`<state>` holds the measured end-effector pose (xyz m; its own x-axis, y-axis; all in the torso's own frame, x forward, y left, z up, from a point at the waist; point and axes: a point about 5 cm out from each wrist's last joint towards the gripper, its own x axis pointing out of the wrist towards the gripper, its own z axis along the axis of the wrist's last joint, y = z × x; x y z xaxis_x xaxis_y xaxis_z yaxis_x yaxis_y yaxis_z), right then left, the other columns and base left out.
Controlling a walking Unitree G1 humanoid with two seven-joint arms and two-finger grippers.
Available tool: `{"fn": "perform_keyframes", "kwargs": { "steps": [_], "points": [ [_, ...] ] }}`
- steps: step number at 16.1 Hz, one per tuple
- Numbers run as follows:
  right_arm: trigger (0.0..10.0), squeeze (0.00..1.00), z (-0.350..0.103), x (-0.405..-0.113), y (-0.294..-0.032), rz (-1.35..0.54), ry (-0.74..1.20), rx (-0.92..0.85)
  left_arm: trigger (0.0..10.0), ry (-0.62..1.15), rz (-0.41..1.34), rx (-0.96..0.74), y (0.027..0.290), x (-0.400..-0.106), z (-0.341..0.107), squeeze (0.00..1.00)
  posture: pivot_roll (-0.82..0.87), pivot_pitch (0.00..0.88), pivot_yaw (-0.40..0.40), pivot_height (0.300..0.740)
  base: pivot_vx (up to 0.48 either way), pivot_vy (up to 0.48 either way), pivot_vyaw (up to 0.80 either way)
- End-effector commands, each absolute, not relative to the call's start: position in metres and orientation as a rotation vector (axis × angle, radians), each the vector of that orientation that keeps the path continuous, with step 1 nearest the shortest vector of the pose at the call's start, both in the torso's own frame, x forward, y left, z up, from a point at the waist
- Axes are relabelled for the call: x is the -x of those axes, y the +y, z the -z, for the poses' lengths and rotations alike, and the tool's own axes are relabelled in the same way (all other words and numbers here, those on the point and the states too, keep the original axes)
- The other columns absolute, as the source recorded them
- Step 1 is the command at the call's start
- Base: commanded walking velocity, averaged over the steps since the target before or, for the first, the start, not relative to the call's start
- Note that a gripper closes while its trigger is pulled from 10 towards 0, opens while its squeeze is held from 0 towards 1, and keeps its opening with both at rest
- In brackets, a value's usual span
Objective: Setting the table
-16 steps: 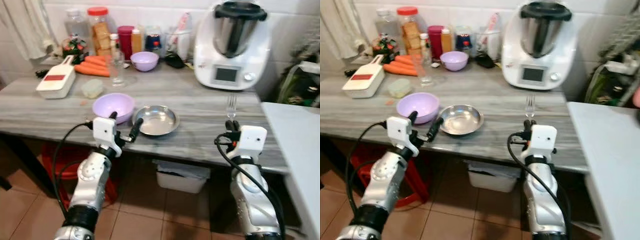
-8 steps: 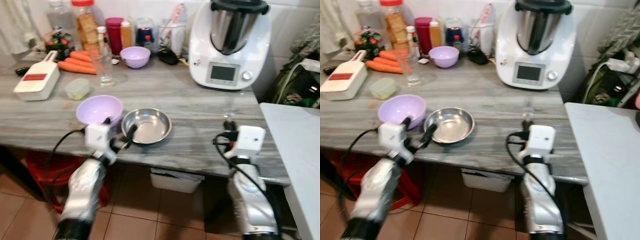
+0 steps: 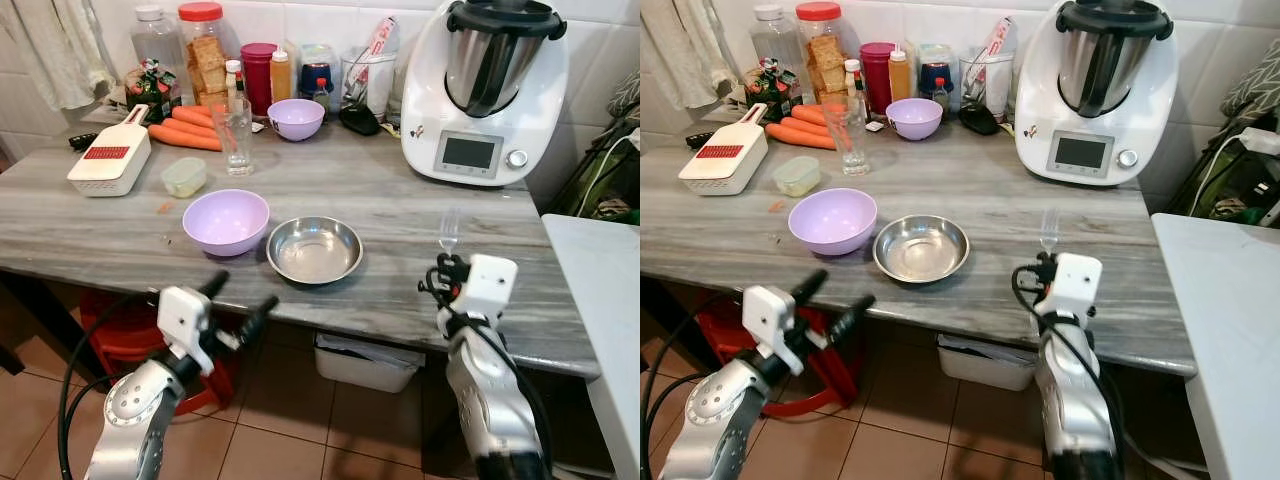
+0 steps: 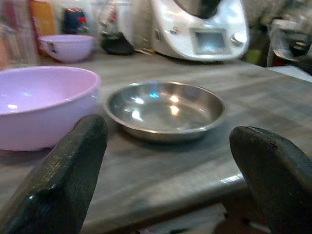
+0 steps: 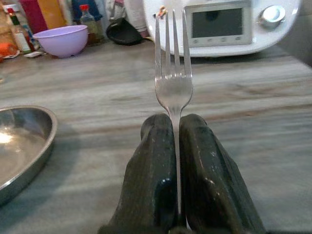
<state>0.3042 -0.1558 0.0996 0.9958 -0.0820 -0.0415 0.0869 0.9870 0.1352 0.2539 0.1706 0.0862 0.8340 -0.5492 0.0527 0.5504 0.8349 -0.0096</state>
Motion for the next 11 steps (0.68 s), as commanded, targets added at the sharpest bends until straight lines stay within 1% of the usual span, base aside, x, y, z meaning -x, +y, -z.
{"fn": "perform_keyframes", "kwargs": {
  "steps": [1,3,6,8,11],
  "points": [
    [10.0,0.0,-0.099,-0.309,-0.153,0.077,0.06,-0.159,10.0,-0.049,0.624,0.014,0.168,-0.253,-0.09,0.0,0.02,0.0,-0.014,0.74,0.0,0.0,0.0],
    [10.0,0.0,-0.097,-0.317,-0.142,0.05,0.099,-0.196,10.0,-0.039,0.671,-0.009,0.166,-0.248,-0.089,0.0,0.03,0.0,-0.013,0.74,0.0,0.0,0.0],
    [10.0,0.0,-0.091,-0.33,-0.126,0.04,0.193,-0.281,10.0,-0.029,0.701,0.01,0.165,-0.245,-0.088,0.0,0.03,0.0,-0.013,0.74,0.0,0.0,0.0],
    [10.0,0.0,-0.093,-0.337,-0.116,0.03,0.207,-0.299,10.0,-0.021,0.71,0.004,0.165,-0.243,-0.085,0.0,0.04,0.0,-0.013,0.74,0.0,0.0,0.0],
    [10.0,0.0,-0.091,-0.344,-0.111,0.039,0.24,-0.316,10.0,-0.009,0.717,0.006,0.166,-0.242,-0.079,0.0,0.05,0.0,-0.011,0.74,0.0,0.0,0.0]
  ]
}}
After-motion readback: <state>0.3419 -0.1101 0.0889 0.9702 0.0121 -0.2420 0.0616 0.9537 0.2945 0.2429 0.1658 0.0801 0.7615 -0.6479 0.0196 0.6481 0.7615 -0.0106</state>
